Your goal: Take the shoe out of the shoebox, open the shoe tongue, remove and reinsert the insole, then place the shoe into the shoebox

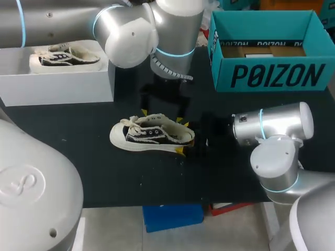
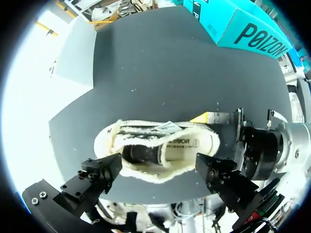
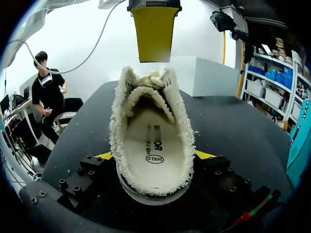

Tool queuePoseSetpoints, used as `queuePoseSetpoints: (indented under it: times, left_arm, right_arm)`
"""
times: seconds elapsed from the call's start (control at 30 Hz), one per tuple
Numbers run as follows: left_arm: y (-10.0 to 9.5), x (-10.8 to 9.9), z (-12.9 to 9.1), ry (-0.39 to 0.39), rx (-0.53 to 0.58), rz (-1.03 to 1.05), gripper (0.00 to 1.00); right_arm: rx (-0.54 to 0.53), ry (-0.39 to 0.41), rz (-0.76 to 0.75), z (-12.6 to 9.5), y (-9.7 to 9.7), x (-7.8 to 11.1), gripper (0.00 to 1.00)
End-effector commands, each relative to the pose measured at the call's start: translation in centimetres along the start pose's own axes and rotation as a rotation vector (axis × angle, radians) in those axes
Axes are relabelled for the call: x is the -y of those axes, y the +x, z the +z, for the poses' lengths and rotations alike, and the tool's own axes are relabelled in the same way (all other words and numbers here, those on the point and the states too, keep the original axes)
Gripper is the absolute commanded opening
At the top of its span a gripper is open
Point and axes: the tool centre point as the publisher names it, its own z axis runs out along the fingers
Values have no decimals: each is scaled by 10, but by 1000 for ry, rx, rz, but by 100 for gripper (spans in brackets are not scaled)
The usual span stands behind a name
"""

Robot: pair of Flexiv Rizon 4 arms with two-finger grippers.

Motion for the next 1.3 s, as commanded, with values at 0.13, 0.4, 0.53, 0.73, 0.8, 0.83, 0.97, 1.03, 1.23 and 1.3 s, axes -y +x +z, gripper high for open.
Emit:
queuePoseSetpoints:
  times: [0.13, 0.4, 0.53, 0.73, 0.8, 0.83, 0.97, 1.03, 1.23, 1.3]
  left_arm:
    - [3, 8, 3, -38, 147, -72, 100]
    - [5, -2, 17, -52, 190, -43, 100]
    - [5, -6, 26, -58, 236, -25, 100]
    - [5, -11, 39, -79, 288, -10, 100]
    - [4, -11, 42, -81, 316, -12, 100]
    - [3, -12, 43, -85, 328, -7, 100]
    - [0, -13, 49, -85, 371, 6, 100]
    - [-2, -12, 51, -91, 383, 5, 100]
    - [-7, -11, 55, -73, 409, 10, 100]
    - [-8, -10, 56, -66, 407, 14, 90]
  right_arm:
    - [1, 3, 2, 4, 0, 1, 0]
    - [1, 3, 2, 4, 0, 1, 0]
    - [1, 3, 2, 4, 0, 1, 0]
    - [1, 3, 2, 4, 0, 1, 0]
    - [1, 3, 2, 4, 0, 1, 0]
    - [1, 3, 2, 4, 0, 1, 0]
    - [1, 3, 2, 4, 0, 1, 0]
    - [1, 3, 2, 4, 0, 1, 0]
    - [1, 3, 2, 4, 0, 1, 0]
    - [1, 3, 2, 4, 0, 1, 0]
